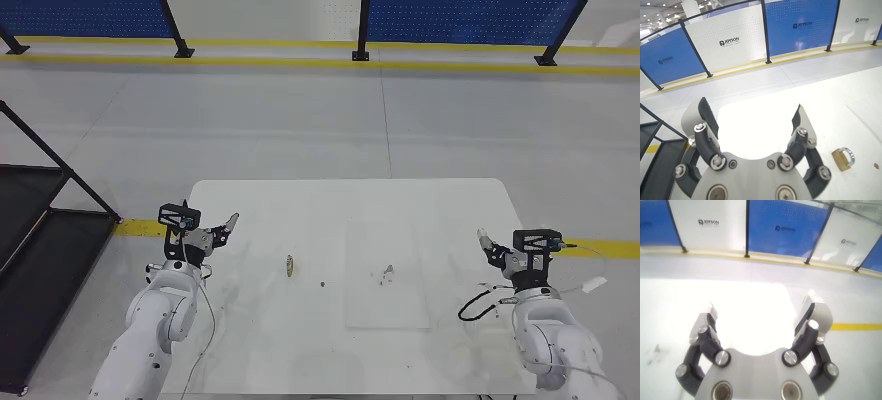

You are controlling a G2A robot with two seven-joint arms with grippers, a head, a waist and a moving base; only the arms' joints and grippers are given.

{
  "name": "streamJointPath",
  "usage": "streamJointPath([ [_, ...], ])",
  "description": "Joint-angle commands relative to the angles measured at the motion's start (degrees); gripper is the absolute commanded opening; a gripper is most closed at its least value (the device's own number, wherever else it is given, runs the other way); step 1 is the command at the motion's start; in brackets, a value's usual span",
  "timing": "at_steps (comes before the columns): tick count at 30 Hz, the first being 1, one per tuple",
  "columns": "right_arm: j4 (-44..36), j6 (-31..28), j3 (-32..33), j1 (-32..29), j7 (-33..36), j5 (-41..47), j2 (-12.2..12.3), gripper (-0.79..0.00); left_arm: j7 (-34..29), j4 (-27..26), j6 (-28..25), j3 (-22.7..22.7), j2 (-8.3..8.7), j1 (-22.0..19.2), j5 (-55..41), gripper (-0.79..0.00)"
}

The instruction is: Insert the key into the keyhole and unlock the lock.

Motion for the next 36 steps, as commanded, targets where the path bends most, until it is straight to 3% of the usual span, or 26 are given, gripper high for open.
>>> streamJointPath([
  [1,-2.2,-1.2,1.1,0.6,8.8,4.3,0.1,0.0,0.0,0.0,0.0,0.0,0.0,0.0,0.0,0.0],
  [10,-8.6,-6.4,7.8,8.9,43.9,26.8,1.4,0.0,0.0,0.0,0.0,0.0,0.0,0.0,0.0,0.0],
  [18,-8.7,-1.8,6.7,16.5,64.1,39.4,2.5,0.0,0.0,0.0,0.0,0.0,0.0,0.0,0.0,0.0],
  [25,-5.5,2.9,1.6,20.7,71.2,42.0,3.0,0.0,0.0,0.0,0.0,0.0,0.0,0.0,0.0,0.0],
  [36,-0.1,8.0,-9.0,25.6,73.6,39.7,3.1,0.0,0.0,0.0,0.0,0.0,0.0,0.0,0.0,0.0],
])
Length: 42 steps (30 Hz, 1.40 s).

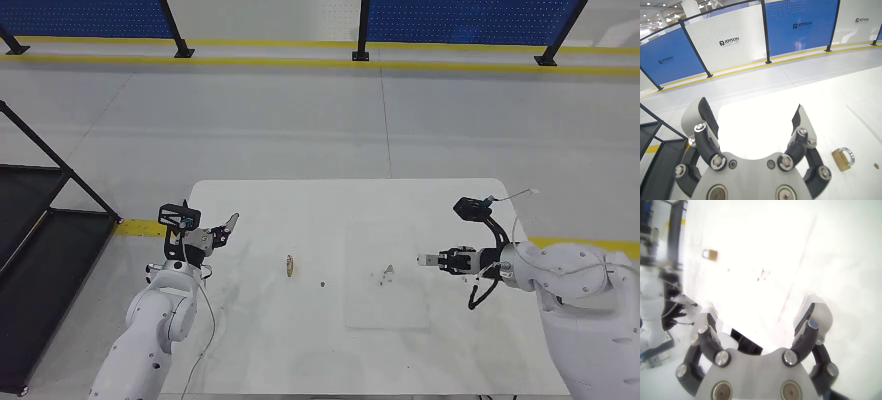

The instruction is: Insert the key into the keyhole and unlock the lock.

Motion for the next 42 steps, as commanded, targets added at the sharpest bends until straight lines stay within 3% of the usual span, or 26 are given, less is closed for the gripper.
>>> streamJointPath([
  [1,1.2,0.3,-1.9,1.1,-0.1,-0.2,-0.1,0.0,0.0,0.0,0.0,0.0,0.0,0.0,0.0,0.0],
  [10,7.5,0.6,-7.9,4.7,-3.2,2.6,-0.5,0.0,0.0,0.0,0.0,0.0,0.0,0.0,0.0,0.0],
  [26,15.5,-4.1,-14.9,7.2,-8.6,3.9,-0.8,0.0,0.0,0.0,0.0,0.0,0.0,0.0,0.0,0.0],
  [27,16.0,-4.2,-15.1,7.3,-8.7,4.0,-0.8,-0.123,0.0,0.0,0.0,0.0,0.0,0.0,0.0,0.0],
  [31,17.5,-4.6,-16.0,7.7,-9.1,4.5,-0.8,-0.397,0.0,0.0,0.0,0.0,0.0,0.0,0.0,0.0],
  [42,22.0,-4.0,-19.8,10.6,-9.0,4.3,-1.1,-0.437,0.0,0.0,0.0,0.0,0.0,0.0,0.0,0.0],
])
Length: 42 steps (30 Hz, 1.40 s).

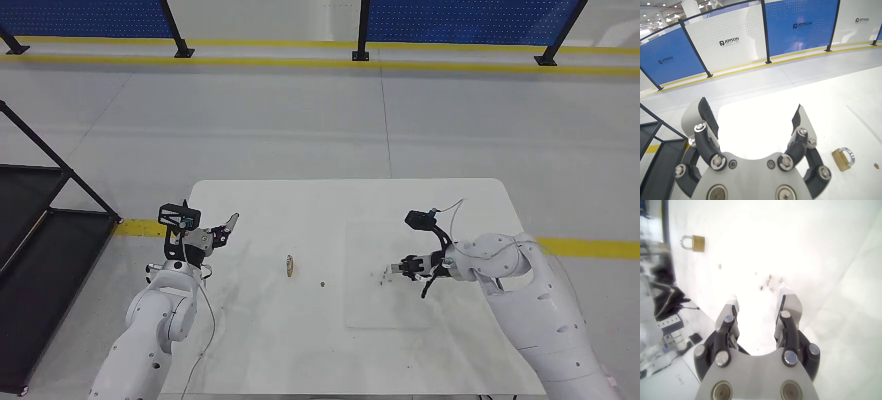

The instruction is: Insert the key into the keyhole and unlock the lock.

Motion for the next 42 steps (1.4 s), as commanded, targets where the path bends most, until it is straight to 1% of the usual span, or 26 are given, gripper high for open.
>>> streamJointPath([
  [1,0.8,0.1,-0.8,0.6,0.0,-0.2,-0.1,-0.437,0.0,0.0,0.0,0.0,0.0,0.0,0.0,0.0],
  [8,3.3,0.3,-3.1,2.7,-0.9,-0.2,-0.4,-0.437,0.0,0.0,0.0,0.0,0.0,0.0,0.0,0.0],
  [11,4.3,0.5,-4.1,3.5,-1.3,0.0,-0.6,-0.449,0.0,0.0,0.0,0.0,0.0,0.0,0.0,0.0],
  [15,5.7,0.7,-5.3,4.5,-1.9,0.6,-0.9,-0.489,0.0,0.0,0.0,0.0,0.0,0.0,0.0,0.0],
  [27,8.9,1.0,-7.6,6.3,-3.0,1.4,-1.4,-0.529,0.0,0.0,0.0,0.0,0.0,0.0,0.0,0.0],
  [30,9.3,0.9,-8.0,6.6,-2.8,1.5,-1.4,-0.563,0.0,0.0,0.0,0.0,0.0,0.0,0.0,0.0],
  [33,9.5,1.0,-8.2,6.7,-2.7,1.7,-1.4,-0.622,0.0,0.0,0.0,0.0,0.0,0.0,0.0,0.0],
  [35,9.6,1.1,-8.3,6.8,-2.6,1.6,-1.3,-0.637,0.0,0.0,0.0,0.0,0.0,0.0,0.0,0.0],
  [42,10.2,1.2,-9.0,7.2,-2.2,1.9,-1.4,-0.637,0.0,0.0,0.0,0.0,0.0,0.0,0.0,0.0],
])
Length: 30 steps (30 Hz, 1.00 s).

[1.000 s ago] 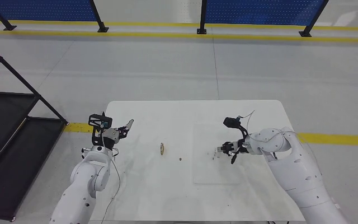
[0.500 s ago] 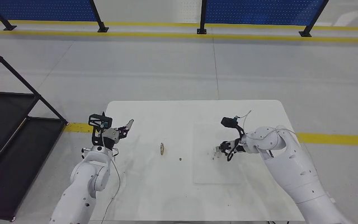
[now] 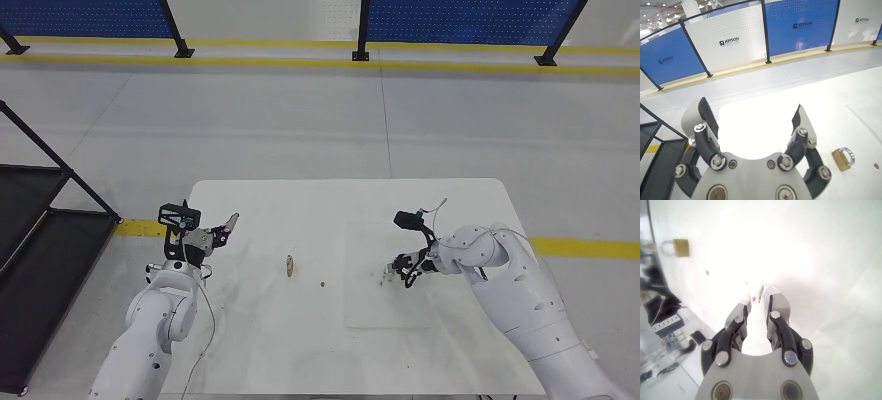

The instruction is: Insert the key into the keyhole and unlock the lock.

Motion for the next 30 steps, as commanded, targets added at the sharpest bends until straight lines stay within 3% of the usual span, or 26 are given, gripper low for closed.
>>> streamJointPath([
  [1,0.1,0.1,-0.2,0.1,0.1,0.1,0.0,-0.643,0.0,0.0,0.0,0.0,0.0,0.0,0.0,0.0],
  [3,0.2,0.1,-0.4,0.2,0.1,0.2,0.0,-0.665,0.0,0.0,0.0,0.0,0.0,0.0,0.0,0.0],
  [6,0.5,0.2,-0.6,0.4,0.0,0.2,0.0,-0.785,0.0,0.0,0.0,0.0,0.0,0.0,0.0,0.0],
  [18,-0.6,0.3,-0.2,0.4,0.9,0.1,0.4,-0.785,0.0,0.0,0.0,0.0,0.0,0.0,0.0,0.0],
  [30,-12.5,-0.3,7.0,-5.6,0.9,-2.4,3.1,-0.785,0.0,0.0,0.0,0.0,0.0,0.0,0.0,0.0],
])
